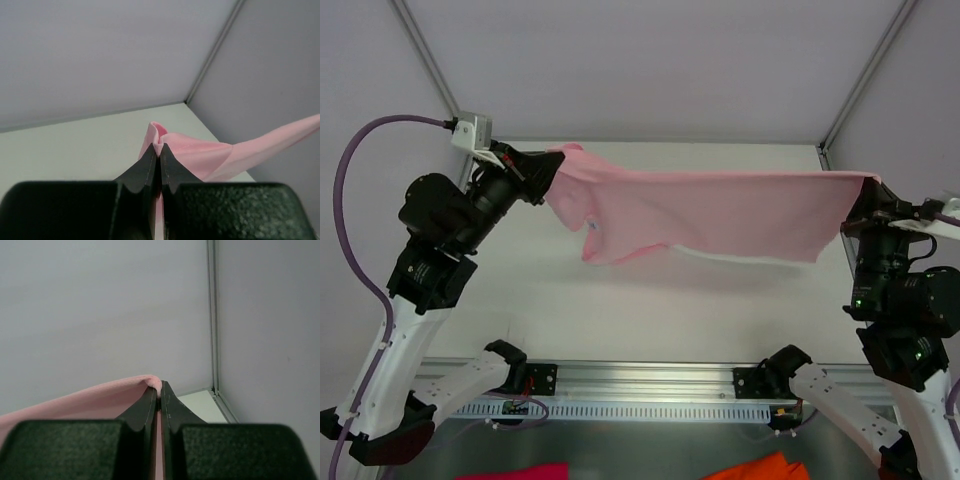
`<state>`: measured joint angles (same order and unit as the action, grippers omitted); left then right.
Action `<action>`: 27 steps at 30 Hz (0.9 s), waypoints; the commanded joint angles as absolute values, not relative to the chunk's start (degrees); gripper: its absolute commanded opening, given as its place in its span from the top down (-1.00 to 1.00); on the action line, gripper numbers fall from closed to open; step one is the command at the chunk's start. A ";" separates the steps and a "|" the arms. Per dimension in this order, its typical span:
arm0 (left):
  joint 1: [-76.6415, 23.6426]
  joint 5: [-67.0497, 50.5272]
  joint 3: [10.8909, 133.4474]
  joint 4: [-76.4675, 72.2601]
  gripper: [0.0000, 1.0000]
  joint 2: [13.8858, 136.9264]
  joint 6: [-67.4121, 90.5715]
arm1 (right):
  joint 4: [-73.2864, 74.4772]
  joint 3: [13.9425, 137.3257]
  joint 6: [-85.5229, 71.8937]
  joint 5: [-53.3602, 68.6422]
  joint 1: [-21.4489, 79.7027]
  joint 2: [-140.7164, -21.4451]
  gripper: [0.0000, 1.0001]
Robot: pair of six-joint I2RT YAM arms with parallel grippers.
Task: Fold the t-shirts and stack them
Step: Flatten out the tshirt
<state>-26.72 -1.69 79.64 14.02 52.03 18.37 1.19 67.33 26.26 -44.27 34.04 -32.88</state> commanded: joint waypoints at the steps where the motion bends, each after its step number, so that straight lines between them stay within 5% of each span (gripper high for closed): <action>1: -27.16 -12.55 78.84 5.90 1.00 48.70 15.38 | 3.25 68.55 22.07 -39.38 33.66 -31.47 0.98; 9: -27.16 -18.55 80.07 3.16 1.00 48.85 13.63 | 8.70 72.52 21.10 -32.62 33.66 -37.26 0.98; 14: -27.16 -10.65 81.20 3.34 1.00 56.41 10.02 | 7.74 74.09 22.76 -39.18 33.58 -46.21 0.98; 19: -27.07 -2.56 89.46 4.48 1.00 73.18 6.77 | 2.12 75.84 26.98 -42.89 31.56 -58.25 0.98; 27: -22.42 -4.66 110.81 8.09 1.00 98.25 11.15 | 1.06 91.13 23.46 -31.11 21.80 -81.28 0.98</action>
<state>-24.47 -5.08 102.91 8.51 96.95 9.80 5.98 83.50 23.24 -34.44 23.07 -79.20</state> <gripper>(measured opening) 0.011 0.032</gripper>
